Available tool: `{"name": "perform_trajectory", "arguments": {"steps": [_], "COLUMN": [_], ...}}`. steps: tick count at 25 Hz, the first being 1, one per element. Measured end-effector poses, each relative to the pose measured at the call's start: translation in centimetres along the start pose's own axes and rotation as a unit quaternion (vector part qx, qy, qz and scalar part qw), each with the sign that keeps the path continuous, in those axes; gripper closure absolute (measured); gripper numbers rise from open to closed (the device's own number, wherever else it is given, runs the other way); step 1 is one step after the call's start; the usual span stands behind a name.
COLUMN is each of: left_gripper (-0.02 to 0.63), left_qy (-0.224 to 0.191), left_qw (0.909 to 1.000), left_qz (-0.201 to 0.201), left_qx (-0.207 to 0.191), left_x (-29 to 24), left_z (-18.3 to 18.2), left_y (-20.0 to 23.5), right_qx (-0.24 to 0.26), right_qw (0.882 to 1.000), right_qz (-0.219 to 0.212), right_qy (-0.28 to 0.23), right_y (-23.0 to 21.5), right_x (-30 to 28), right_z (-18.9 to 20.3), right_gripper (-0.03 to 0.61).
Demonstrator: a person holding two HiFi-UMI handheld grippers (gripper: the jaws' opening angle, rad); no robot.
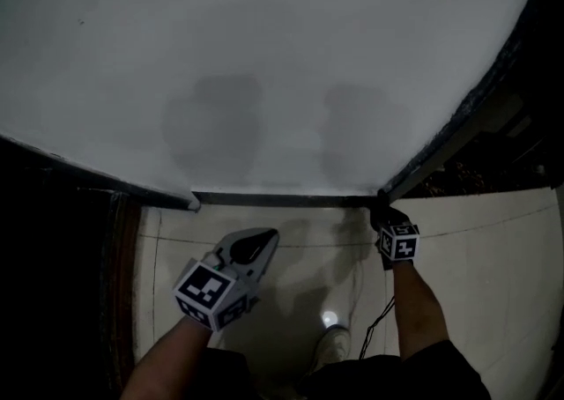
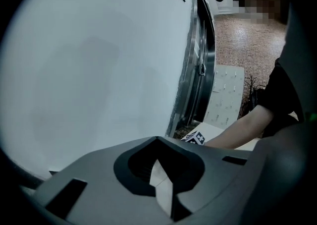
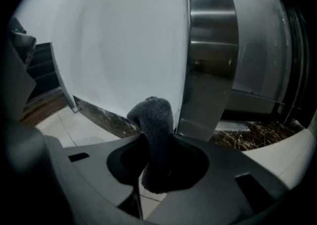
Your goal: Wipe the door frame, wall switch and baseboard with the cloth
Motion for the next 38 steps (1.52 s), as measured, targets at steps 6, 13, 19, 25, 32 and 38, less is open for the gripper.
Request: {"name": "perform_trajectory", "arguments": {"steps": [6, 13, 19, 25, 32, 38], "left_gripper": [0.622, 0.622, 0.622, 0.623, 0.622, 0.623], "left_qy": [-0.061, -0.107, -0.131, -0.166, -0.186, -0.179], "left_qw": [0.9933, 0.9818, 0.9759, 0.9673, 0.9598, 0.9644], "left_qz": [-0.097, -0.156, -0.175, -0.191, -0.208, -0.194], "left_qx": [-0.011, -0.006, 0.006, -0.016, -0.033, -0.022], "left_x": [7.5, 14.8, 18.0, 23.0, 28.7, 31.5], "left_z": [-8.6, -29.4, -44.8, -56.0, -59.3, -58.1], "left_y": [0.7, -1.8, -7.0, -11.7, -13.3, -13.1], "right_qx": [-0.087, -0.101, -0.100, -0.101, -0.117, -0.151], "right_qw": [0.987, 0.974, 0.952, 0.918, 0.893, 0.894], "right_qz": [-0.050, -0.065, -0.090, -0.124, -0.126, -0.118], "right_qy": [-0.126, -0.192, -0.275, -0.363, -0.417, -0.406], "right_y": [4.6, 7.6, 7.3, 8.4, 11.2, 14.1], "right_x": [18.1, 37.0, 49.6, 60.2, 65.1, 65.4], "right_z": [-9.7, -25.8, -41.7, -53.0, -55.3, -53.5], "right_gripper": [0.491, 0.491, 0.491, 0.491, 0.492, 0.494]}}
Point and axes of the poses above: the fingertips, and each gripper's own axes: x backward along the fingers, y to its left, z out of its underside, the point moved 10 cm from there along x, backward along the fingers, and after that the axes turned 1 degree about -x, right-handed, at the moved point
